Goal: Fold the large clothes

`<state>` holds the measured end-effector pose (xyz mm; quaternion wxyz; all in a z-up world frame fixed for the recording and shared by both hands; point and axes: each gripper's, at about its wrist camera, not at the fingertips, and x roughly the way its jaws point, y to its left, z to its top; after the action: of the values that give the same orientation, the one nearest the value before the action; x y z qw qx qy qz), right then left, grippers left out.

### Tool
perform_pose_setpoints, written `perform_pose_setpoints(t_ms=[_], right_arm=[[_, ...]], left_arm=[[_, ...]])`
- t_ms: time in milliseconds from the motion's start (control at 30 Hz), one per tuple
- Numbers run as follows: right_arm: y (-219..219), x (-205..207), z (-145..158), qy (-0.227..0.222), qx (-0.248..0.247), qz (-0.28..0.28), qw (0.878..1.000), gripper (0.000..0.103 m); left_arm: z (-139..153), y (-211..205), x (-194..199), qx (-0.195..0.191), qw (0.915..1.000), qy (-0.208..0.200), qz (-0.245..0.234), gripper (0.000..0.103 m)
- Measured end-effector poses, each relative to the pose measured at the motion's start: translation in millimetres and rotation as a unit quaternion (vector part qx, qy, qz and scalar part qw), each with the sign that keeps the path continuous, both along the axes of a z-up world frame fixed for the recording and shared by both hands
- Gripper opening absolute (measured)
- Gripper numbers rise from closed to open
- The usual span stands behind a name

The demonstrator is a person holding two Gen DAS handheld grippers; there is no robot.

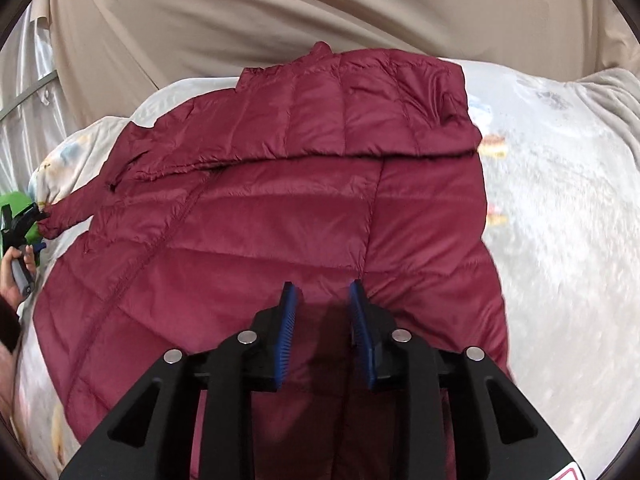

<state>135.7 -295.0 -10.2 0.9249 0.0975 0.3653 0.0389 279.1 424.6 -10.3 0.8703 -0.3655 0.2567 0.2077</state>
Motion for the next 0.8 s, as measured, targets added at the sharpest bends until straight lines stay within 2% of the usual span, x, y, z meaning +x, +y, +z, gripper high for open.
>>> perform_pose_setpoints(t_ms=[33, 67, 100, 133, 200, 300, 367, 433, 467, 500, 533, 567, 600, 667, 700, 733, 800], right_arm=[[-2.0, 0.4, -0.3, 0.000, 0.006, 0.000, 1.000, 0.028], [-0.5, 2.6, -1.0, 0.000, 0.011, -0.001, 1.000, 0.028], [-1.4, 2.4, -2.3, 0.000, 0.016, -0.002, 1.000, 0.028], [-3.0, 2.4, -2.9, 0.000, 0.021, -0.003, 1.000, 0.028], [-3.8, 5.1, -4.2, -0.001, 0.026, -0.005, 1.000, 0.028], [-5.0, 5.5, -5.4, 0.000, 0.031, -0.007, 1.000, 0.029], [-5.4, 5.2, -6.0, 0.000, 0.035, -0.007, 0.999, 0.029], [-5.6, 5.1, -6.0, -0.001, 0.037, -0.005, 0.999, 0.031], [-5.5, 5.1, -6.0, -0.001, 0.038, -0.005, 0.999, 0.031], [-5.1, 5.0, -6.0, -0.002, 0.038, -0.004, 0.999, 0.033], [-5.0, 4.7, -5.9, -0.003, 0.038, -0.004, 0.999, 0.033], [-5.1, 4.4, -5.8, -0.003, 0.039, -0.004, 0.999, 0.034], [-5.0, 4.0, -5.7, -0.004, 0.039, -0.004, 0.999, 0.035], [-5.5, 3.5, -5.5, -0.006, 0.042, -0.003, 0.999, 0.037], [-5.7, 3.5, -5.5, -0.006, 0.044, -0.003, 0.999, 0.039], [-5.9, 3.4, -5.6, -0.007, 0.045, -0.002, 0.999, 0.040], [-6.7, 3.0, -5.6, -0.009, 0.050, -0.001, 0.999, 0.042]], left_arm=[[1.0, -3.7, 2.6, 0.003, 1.0000, -0.004, 0.006, 0.064], [4.1, -0.2, 3.4, 0.003, 0.9999, -0.010, 0.001, 0.038], [9.9, -4.4, 10.8, 0.006, 0.9997, -0.014, -0.019, 0.022], [18.2, -7.8, 17.3, 0.016, 0.9989, -0.016, -0.041, 0.000], [50.8, -35.5, 29.5, 0.057, 0.9956, -0.036, -0.065, 0.001], [107.9, -107.1, 38.4, 0.110, 0.9794, -0.091, -0.143, 0.001], [142.7, -165.7, 39.3, 0.131, 0.9612, -0.131, -0.204, 0.001], [176.1, -241.8, 41.5, 0.146, 0.9333, -0.170, -0.281, 0.001], [184.2, -268.4, 42.6, 0.146, 0.9233, -0.178, -0.307, 0.001], [192.1, -308.1, 44.6, 0.143, 0.9079, -0.189, -0.346, 0.001], [195.2, -347.6, 47.3, 0.137, 0.8937, -0.193, -0.381, 0.001], [194.5, -374.2, 49.3, 0.132, 0.8844, -0.191, -0.405, 0.001], [188.6, -417.4, 52.8, 0.128, 0.8700, -0.181, -0.440, 0.001], [169.4, -477.6, 54.5, 0.126, 0.8524, -0.155, -0.483, 0.005], [149.9, -513.2, 58.6, 0.120, 0.8405, -0.132, -0.511, 0.005], [131.2, -538.7, 63.0, 0.117, 0.8320, -0.108, -0.531, 0.013], [87.2, -580.6, 68.6, 0.116, 0.8217, -0.051, -0.556, 0.022]])
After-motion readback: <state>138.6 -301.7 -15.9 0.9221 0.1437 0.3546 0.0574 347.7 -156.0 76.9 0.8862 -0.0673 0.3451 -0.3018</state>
